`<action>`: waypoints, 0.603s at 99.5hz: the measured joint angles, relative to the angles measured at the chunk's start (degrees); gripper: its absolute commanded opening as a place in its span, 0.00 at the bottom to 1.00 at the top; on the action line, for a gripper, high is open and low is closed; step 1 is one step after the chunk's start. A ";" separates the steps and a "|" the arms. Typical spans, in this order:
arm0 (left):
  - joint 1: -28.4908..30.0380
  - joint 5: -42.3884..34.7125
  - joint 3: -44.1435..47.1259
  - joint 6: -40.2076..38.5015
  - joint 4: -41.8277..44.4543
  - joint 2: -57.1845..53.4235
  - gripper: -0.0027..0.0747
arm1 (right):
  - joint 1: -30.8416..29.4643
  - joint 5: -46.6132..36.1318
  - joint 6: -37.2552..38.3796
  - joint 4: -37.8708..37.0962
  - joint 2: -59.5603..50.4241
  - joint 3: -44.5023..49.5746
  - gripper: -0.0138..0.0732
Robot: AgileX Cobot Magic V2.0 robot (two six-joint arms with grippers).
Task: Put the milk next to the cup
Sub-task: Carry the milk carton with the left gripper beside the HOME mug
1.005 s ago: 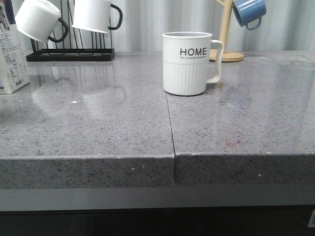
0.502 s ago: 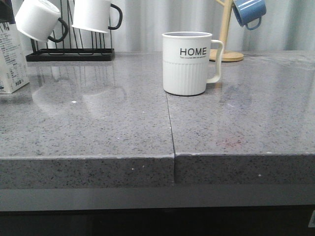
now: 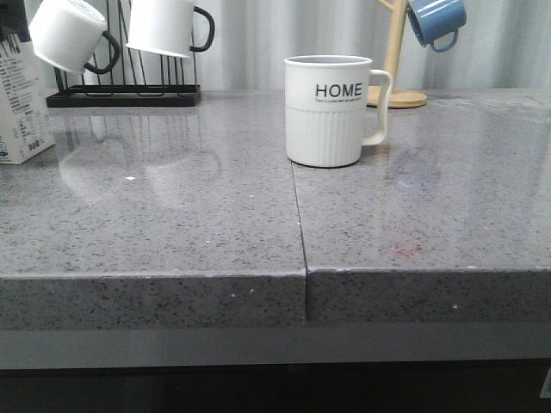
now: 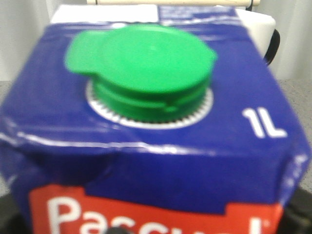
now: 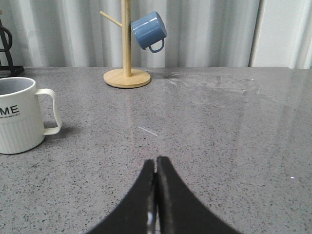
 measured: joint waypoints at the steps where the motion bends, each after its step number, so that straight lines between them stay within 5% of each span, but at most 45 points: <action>1: 0.00 0.00 0.03 0.00 0.00 0.00 0.39 | 0.00 0.00 0.00 0.00 0.00 0.00 0.02; 16: 0.00 0.13 0.03 0.14 0.25 0.00 0.19 | 0.00 0.00 0.00 0.00 0.00 0.00 0.02; 60: -1.90 6.25 0.29 1.51 -1.32 -5.00 0.19 | 0.00 0.00 0.00 0.00 0.00 0.00 0.02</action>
